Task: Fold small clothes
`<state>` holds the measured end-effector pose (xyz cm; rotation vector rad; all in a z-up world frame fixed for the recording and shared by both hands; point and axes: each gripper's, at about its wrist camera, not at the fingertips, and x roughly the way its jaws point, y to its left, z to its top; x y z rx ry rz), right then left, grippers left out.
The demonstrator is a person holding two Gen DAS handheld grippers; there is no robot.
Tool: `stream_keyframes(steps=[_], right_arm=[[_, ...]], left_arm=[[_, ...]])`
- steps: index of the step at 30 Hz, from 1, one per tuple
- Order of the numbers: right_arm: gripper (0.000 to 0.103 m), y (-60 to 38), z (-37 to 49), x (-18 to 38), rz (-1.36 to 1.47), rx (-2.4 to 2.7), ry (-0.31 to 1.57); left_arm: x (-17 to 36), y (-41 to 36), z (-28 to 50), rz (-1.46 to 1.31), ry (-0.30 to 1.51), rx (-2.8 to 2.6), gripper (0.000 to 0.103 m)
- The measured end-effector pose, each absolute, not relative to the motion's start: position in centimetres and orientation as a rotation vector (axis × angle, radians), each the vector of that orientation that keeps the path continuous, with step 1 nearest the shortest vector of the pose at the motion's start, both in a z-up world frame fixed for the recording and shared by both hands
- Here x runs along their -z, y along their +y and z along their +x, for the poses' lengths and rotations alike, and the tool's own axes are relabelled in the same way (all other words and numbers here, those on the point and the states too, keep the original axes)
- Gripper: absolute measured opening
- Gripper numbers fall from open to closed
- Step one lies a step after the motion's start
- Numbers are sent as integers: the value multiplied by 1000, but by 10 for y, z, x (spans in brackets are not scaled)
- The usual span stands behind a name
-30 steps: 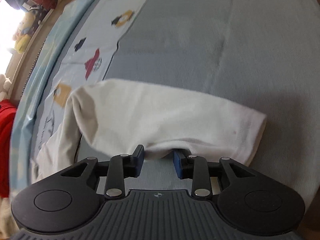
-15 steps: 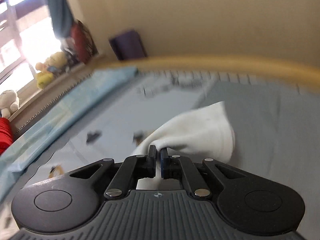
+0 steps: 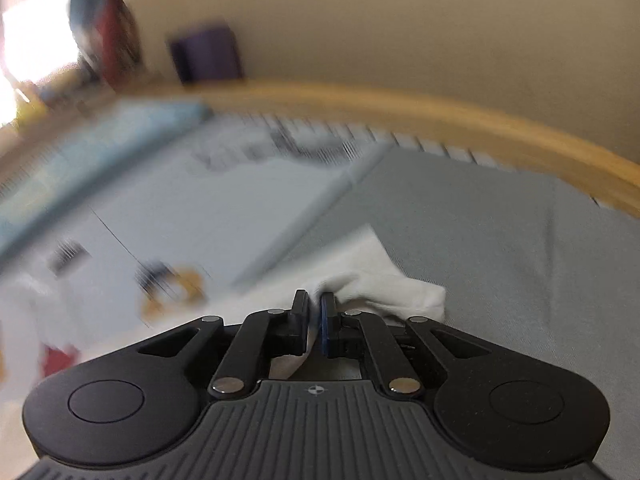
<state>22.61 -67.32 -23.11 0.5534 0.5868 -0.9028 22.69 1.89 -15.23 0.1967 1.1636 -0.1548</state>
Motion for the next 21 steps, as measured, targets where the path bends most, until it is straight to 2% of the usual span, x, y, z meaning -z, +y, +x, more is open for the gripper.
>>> stream_keyframes(steps=[1, 2, 3, 6, 10, 12, 15, 17, 21], right_arm=[[16, -669, 224, 228, 542, 933, 588], [28, -664, 227, 226, 502, 969, 620], [31, -657, 229, 221, 454, 1007, 647], [31, -622, 225, 195, 393, 987, 570], [34, -544, 233, 158, 322, 661, 505], [43, -497, 241, 152, 336, 393, 545], [45, -437, 252, 165, 442, 54, 685], [45, -399, 254, 180, 460, 57, 791], [46, -381, 247, 200, 597, 180, 850]], left_arm=[[156, 21, 228, 182, 1194, 153, 38], [162, 24, 227, 165, 1230, 148, 41], [165, 28, 227, 146, 1246, 140, 41], [160, 35, 225, 111, 1223, 129, 41], [157, 48, 223, 81, 1209, 95, 41], [157, 53, 221, 72, 1214, 92, 41], [158, 55, 219, 75, 1226, 88, 41], [158, 56, 216, 76, 1227, 90, 41], [159, 60, 207, 79, 1229, 104, 41]])
